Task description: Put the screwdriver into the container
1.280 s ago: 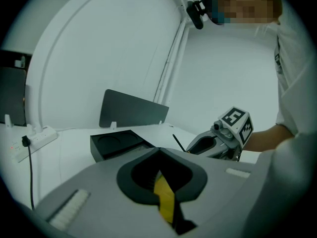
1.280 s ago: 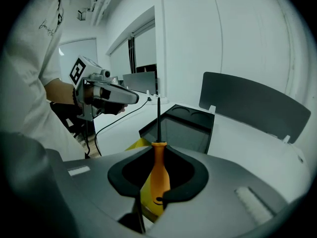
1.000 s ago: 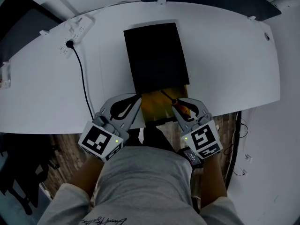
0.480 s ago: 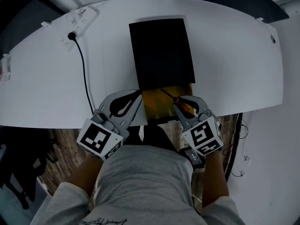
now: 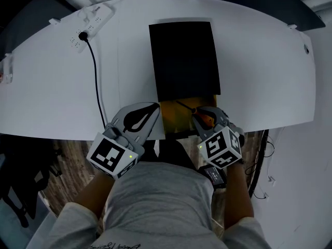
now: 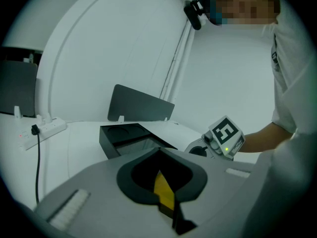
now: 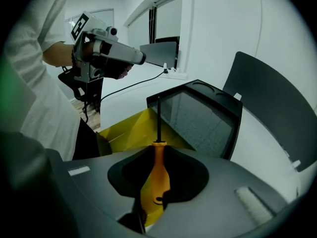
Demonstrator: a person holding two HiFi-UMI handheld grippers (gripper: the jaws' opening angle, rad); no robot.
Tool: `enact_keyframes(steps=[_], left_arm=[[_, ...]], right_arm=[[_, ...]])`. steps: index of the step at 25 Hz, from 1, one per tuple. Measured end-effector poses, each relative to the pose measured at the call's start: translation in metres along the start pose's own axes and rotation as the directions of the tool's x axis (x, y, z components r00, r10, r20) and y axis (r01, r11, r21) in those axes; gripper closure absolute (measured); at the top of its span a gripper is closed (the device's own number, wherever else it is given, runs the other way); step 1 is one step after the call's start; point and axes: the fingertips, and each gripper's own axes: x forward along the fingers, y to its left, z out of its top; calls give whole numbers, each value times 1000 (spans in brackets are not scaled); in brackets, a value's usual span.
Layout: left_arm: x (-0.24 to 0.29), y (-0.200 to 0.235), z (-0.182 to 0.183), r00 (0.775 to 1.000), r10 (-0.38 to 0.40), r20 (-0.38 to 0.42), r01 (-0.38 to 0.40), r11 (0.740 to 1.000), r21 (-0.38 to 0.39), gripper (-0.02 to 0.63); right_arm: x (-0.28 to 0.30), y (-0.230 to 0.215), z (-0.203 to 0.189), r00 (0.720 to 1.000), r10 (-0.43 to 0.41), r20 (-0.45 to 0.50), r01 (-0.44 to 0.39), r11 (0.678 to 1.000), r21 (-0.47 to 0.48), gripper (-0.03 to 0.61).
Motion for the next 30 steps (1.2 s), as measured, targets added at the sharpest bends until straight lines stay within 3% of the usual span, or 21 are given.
enact_keyframes(steps=[30], left_arm=[[-5,11,-9,1000,8,-10,-8,1000,-16,614]], right_arm=[[43,12,-26,964,50,-262,-90,985,-144,492]])
